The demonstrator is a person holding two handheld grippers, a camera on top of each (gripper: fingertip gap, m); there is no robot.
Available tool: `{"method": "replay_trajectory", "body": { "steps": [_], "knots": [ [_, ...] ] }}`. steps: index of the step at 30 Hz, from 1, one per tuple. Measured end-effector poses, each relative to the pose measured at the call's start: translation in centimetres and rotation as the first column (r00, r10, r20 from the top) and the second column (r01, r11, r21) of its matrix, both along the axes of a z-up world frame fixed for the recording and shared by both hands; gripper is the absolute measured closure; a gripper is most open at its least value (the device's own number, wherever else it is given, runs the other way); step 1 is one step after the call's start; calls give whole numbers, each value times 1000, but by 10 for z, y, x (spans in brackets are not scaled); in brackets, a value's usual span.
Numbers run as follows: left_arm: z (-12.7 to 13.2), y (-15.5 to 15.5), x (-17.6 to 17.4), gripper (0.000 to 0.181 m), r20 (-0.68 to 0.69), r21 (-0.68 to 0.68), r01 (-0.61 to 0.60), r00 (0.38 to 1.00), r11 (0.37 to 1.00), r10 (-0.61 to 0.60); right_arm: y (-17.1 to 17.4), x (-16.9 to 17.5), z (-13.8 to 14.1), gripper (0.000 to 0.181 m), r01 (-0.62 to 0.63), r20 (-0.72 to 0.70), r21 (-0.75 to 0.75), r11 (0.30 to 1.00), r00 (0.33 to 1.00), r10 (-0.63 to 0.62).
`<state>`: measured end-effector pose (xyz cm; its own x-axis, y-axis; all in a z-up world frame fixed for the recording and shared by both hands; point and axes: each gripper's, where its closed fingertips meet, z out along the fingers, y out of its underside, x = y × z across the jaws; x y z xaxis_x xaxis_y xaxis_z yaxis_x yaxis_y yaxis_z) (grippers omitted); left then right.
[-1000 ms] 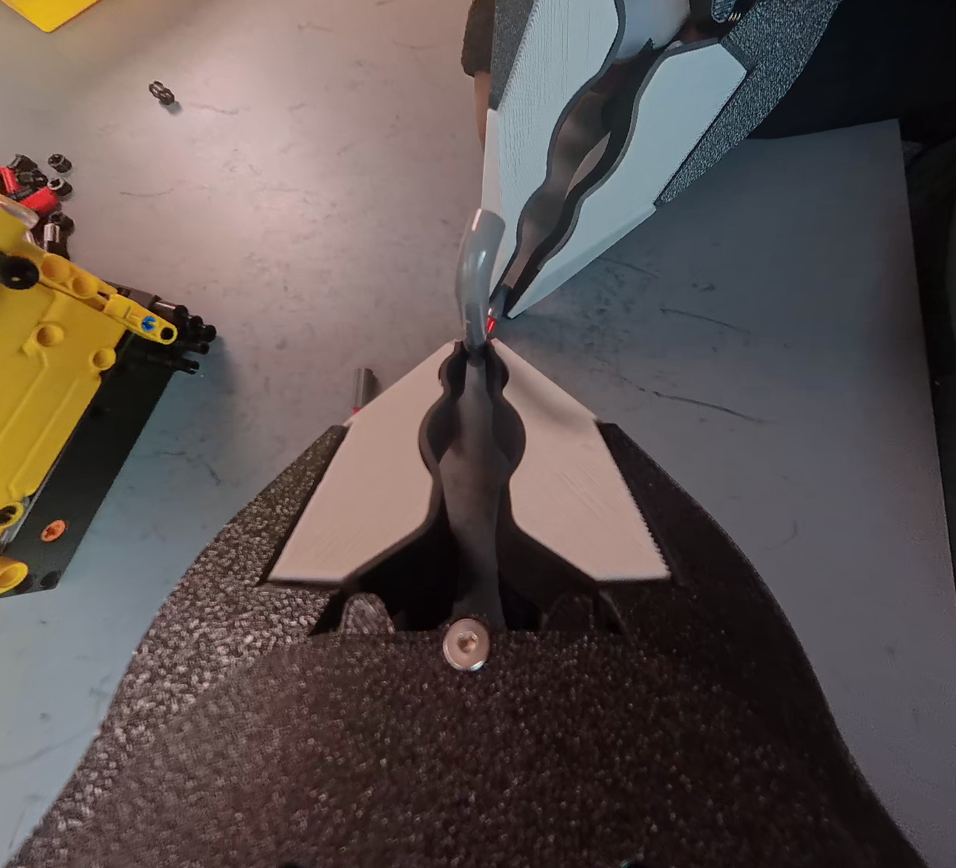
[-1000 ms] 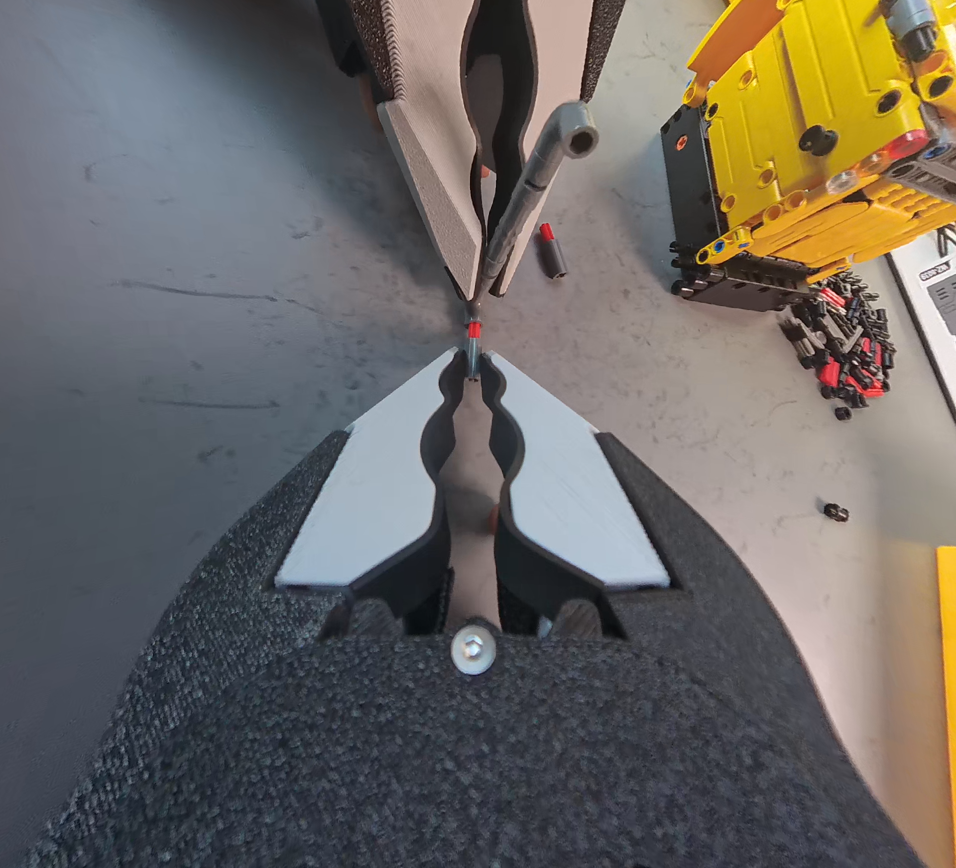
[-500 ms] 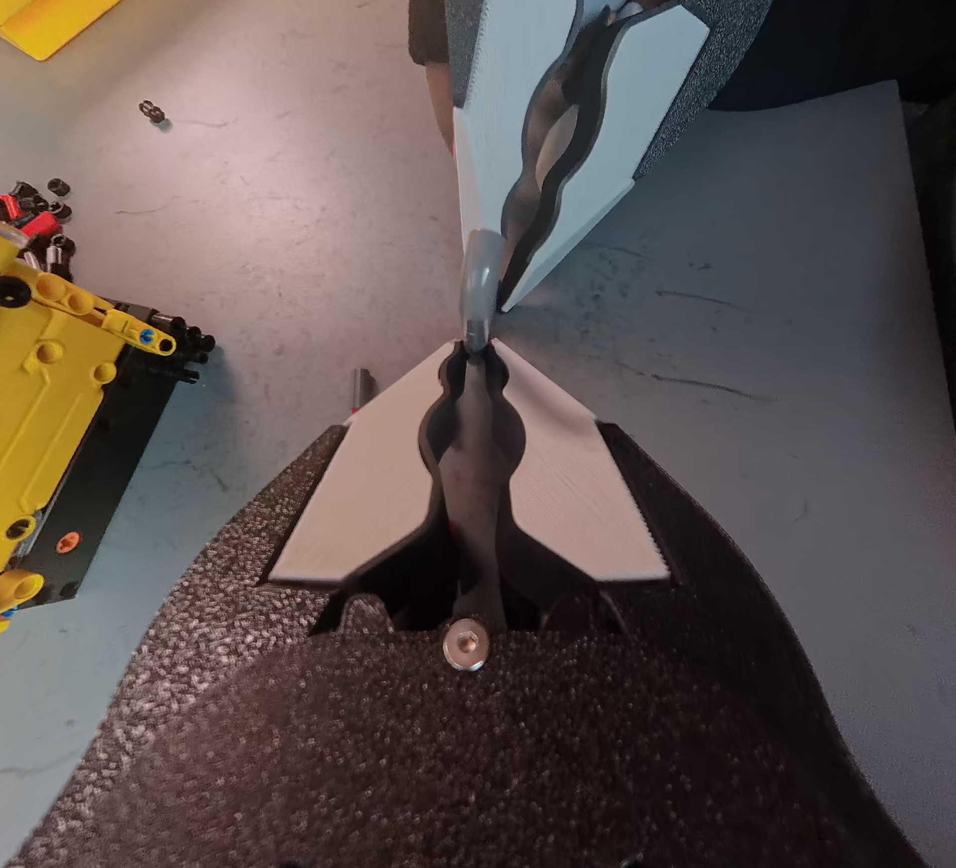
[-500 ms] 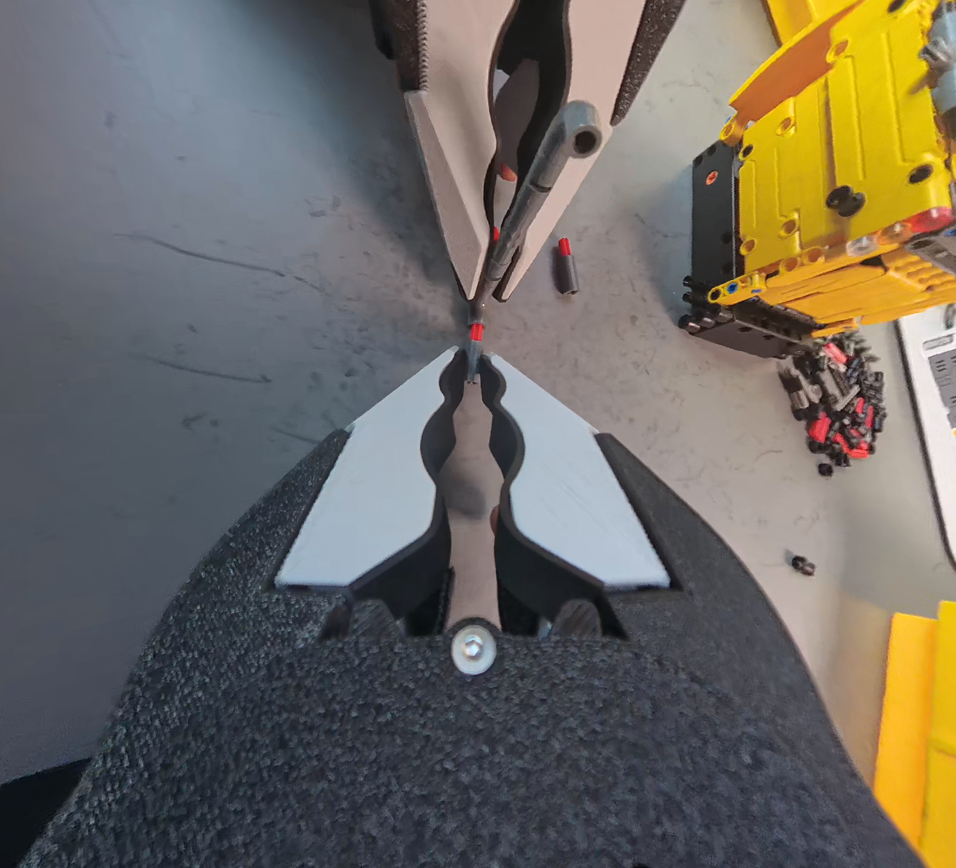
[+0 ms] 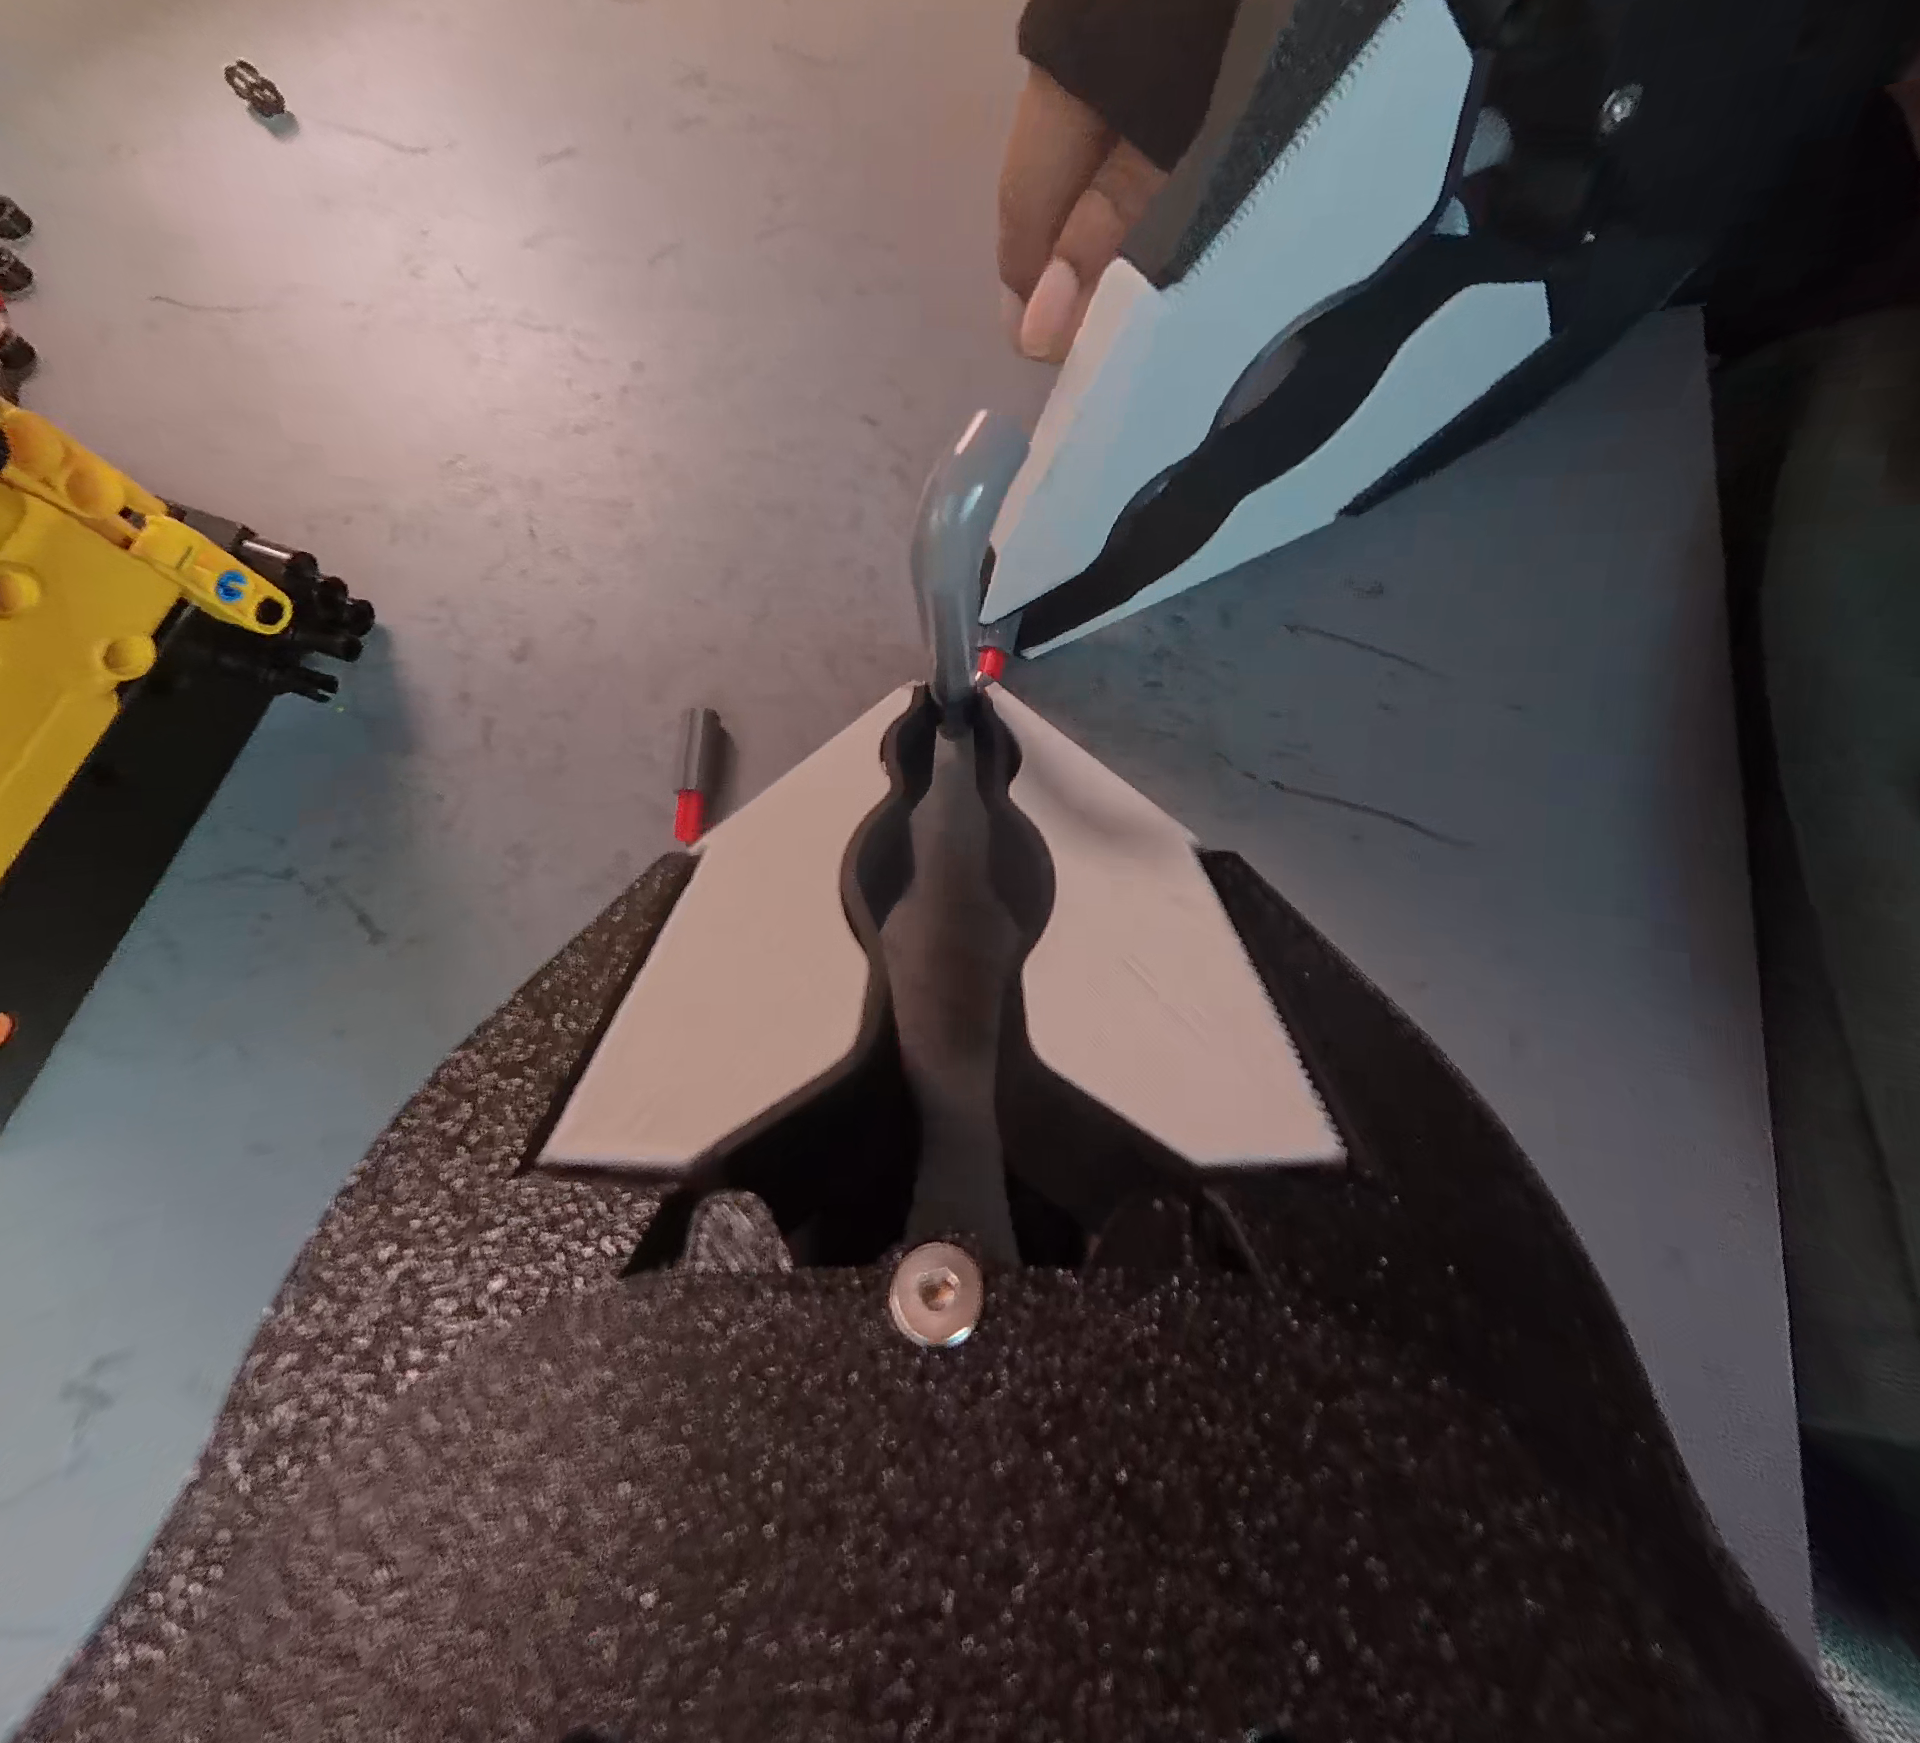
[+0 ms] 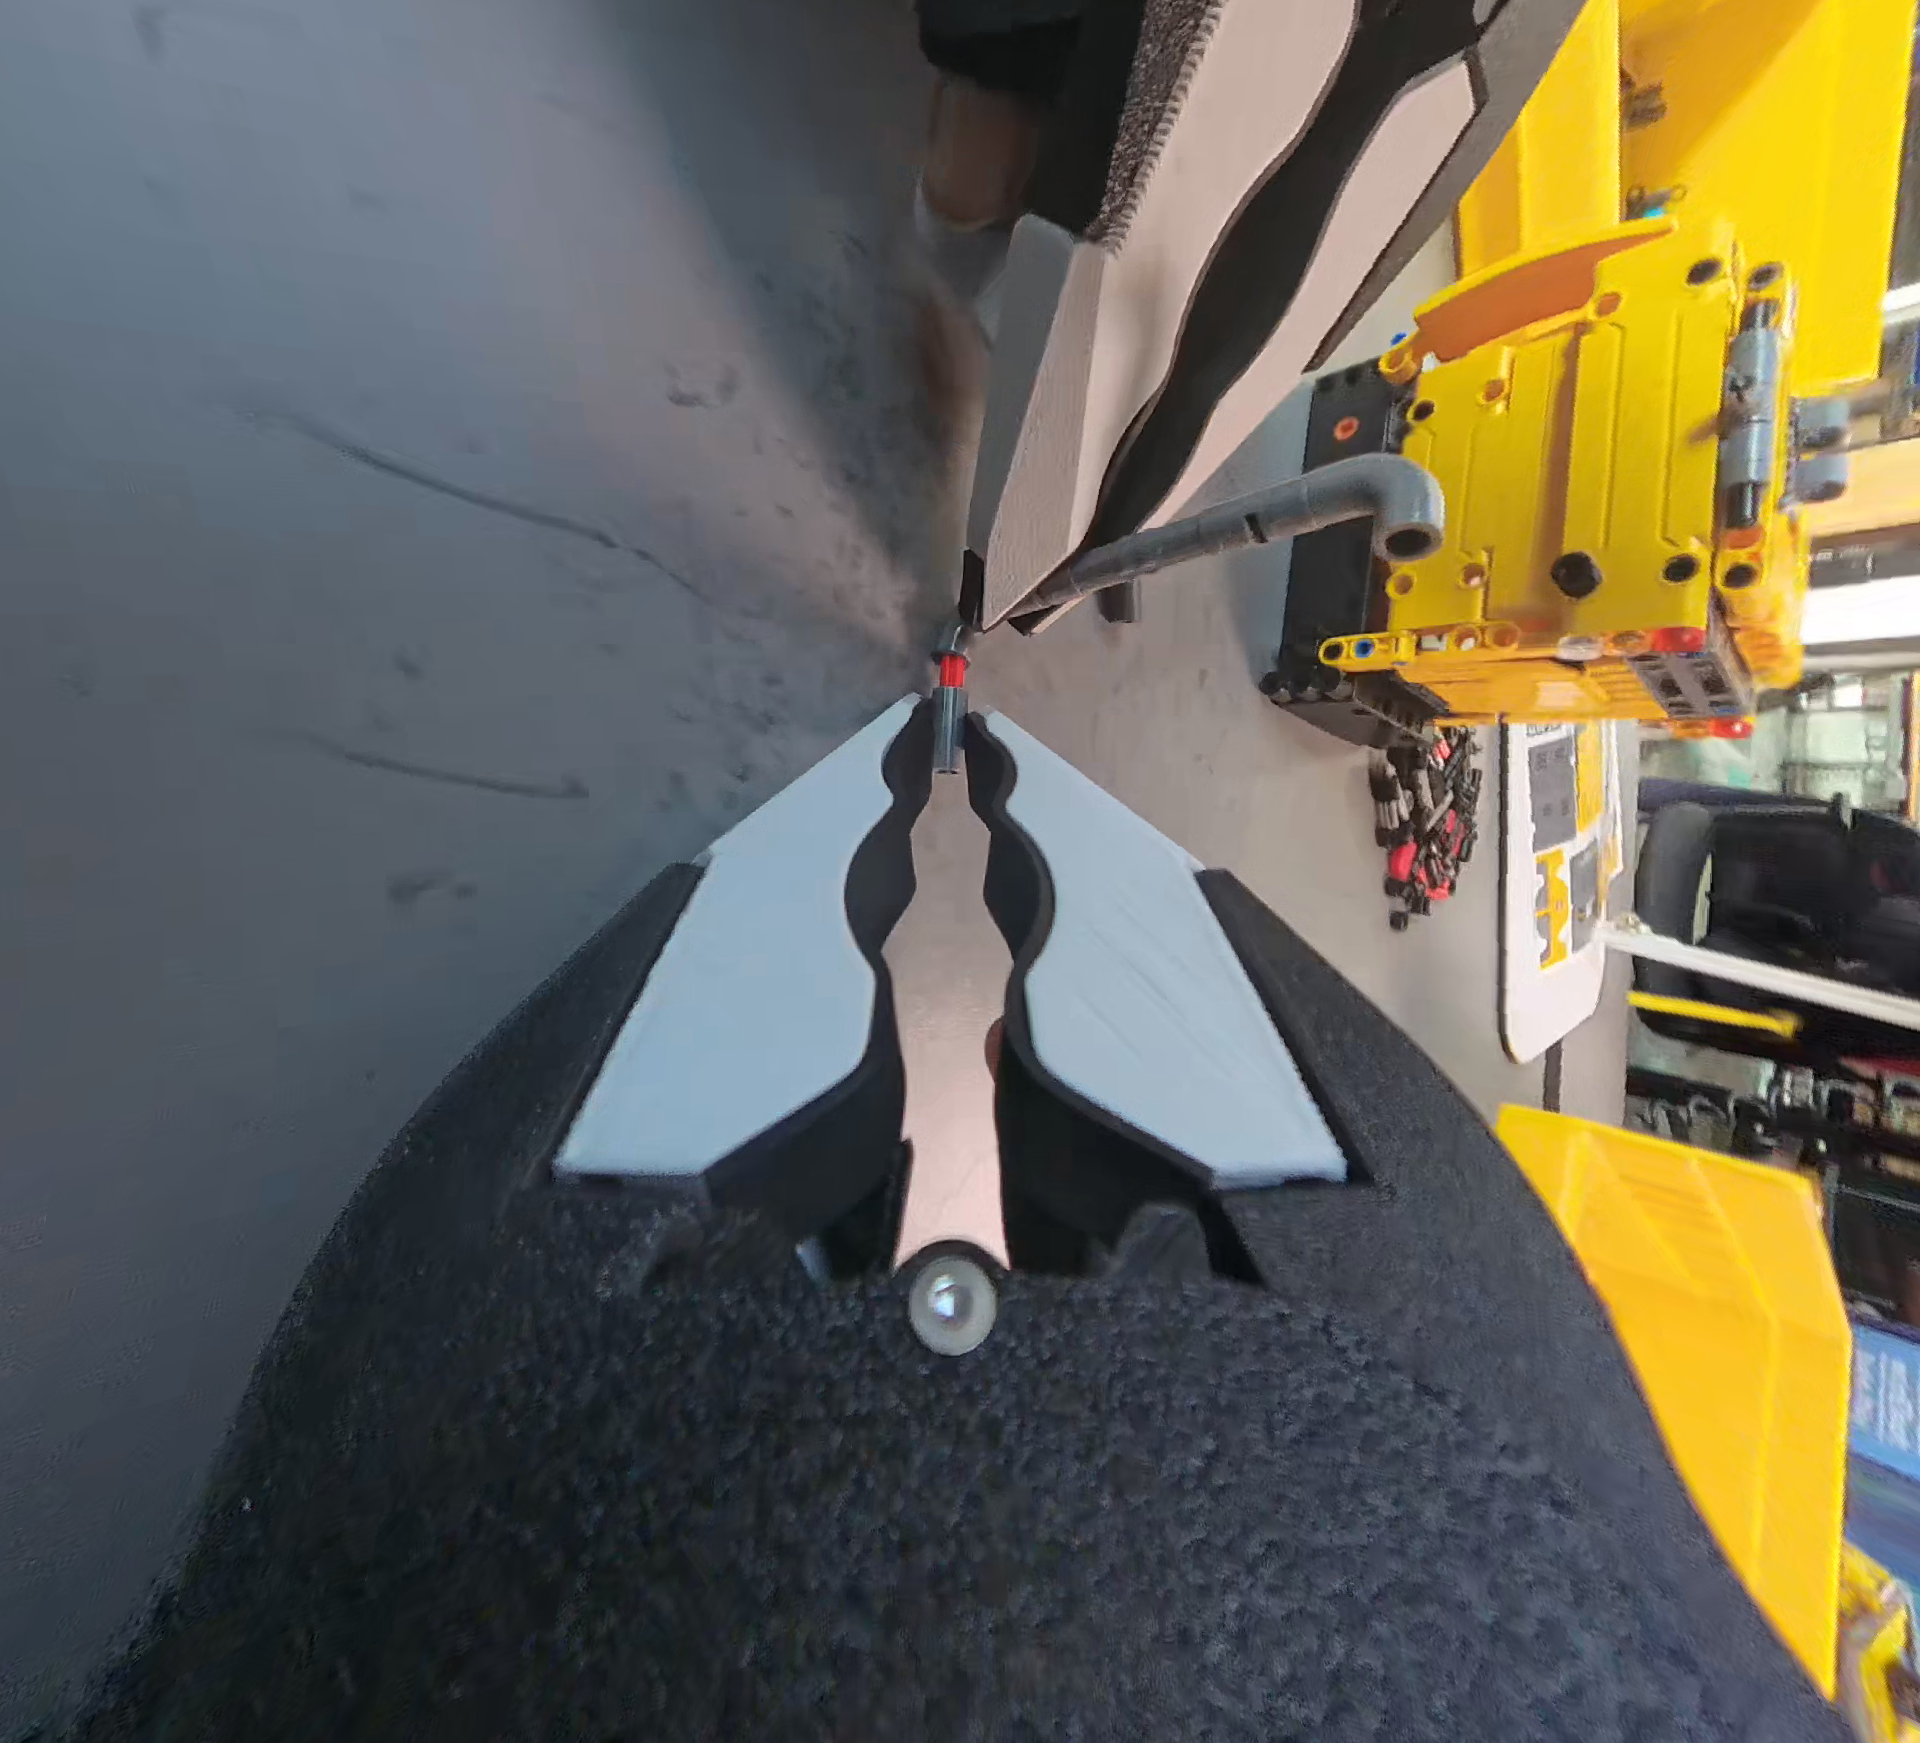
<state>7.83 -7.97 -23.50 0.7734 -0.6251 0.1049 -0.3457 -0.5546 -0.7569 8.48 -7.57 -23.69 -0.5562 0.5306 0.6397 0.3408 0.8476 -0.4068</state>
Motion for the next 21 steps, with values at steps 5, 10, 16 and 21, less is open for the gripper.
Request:
{"method": "replay_trajectory", "body": {
  "steps": [5,10,16,21],
  "knots": [
    [0,0,1,175,-12,2,-36,999,999,36,0,0,0,177,140,50,-110,984,990,-135],
    [1,0,2,175,-21,23,-40,999,999,40,0,-1,-1,177,157,72,-280,947,987,-142],
    [1,-1,2,175,-57,55,-44,997,997,47,-1,-1,-1,177,235,111,-384,893,972,-208],
    [1,-1,1,175,-39,41,-26,999,999,27,1,0,-2,174,199,102,-397,896,980,-173]
  ]
}}
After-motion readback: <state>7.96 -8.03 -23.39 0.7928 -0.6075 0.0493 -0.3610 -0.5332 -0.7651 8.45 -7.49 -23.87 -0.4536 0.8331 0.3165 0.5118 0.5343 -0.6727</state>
